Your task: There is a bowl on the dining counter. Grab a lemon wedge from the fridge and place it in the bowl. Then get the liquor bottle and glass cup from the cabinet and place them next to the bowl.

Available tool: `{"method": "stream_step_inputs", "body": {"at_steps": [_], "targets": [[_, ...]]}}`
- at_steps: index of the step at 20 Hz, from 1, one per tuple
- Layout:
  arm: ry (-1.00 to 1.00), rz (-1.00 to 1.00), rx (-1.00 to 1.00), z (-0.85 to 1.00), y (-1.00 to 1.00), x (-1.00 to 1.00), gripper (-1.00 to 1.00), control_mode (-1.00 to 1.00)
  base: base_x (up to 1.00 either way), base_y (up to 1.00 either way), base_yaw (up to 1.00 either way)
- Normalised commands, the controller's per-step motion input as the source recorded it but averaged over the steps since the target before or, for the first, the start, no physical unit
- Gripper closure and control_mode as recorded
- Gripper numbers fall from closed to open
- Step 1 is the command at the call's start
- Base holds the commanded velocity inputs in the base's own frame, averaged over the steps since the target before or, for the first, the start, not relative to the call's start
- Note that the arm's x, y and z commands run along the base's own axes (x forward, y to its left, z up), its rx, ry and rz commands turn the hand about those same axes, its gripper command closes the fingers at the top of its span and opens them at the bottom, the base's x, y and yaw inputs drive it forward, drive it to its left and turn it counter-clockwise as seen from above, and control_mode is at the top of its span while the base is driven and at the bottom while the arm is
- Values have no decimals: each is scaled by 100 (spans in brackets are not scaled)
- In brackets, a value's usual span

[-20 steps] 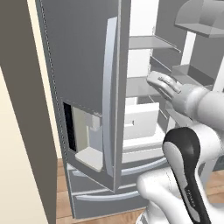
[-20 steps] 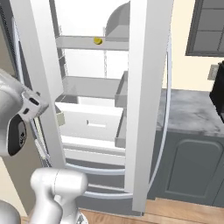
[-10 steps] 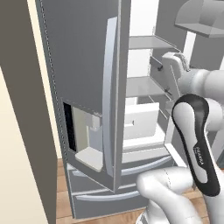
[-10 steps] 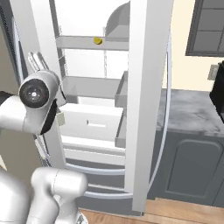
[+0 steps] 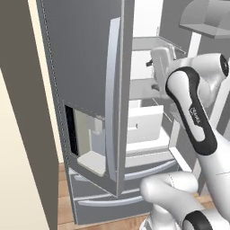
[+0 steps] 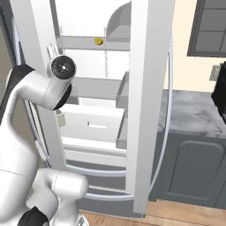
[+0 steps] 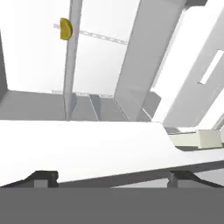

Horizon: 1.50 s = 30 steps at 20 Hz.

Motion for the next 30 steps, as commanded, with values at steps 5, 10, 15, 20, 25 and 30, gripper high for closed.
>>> {"method": "stream_step_inputs", "body": {"at_steps": [5, 10, 15, 20, 25, 30], "targets": [[22, 14, 11, -9, 38, 51, -100, -100, 0, 0, 0], [5, 8, 11, -14, 38, 17, -100, -100, 0, 0, 0], [1, 8, 7, -13, 51, 0, -100, -100, 0, 0, 0], [2, 8, 4, -10, 62, 0, -100, -100, 0, 0, 0], [6, 11, 2, -3, 68, 0, -100, -100, 0, 0, 0], [9, 12, 0, -2, 79, 0, -100, -100, 0, 0, 0]]}}
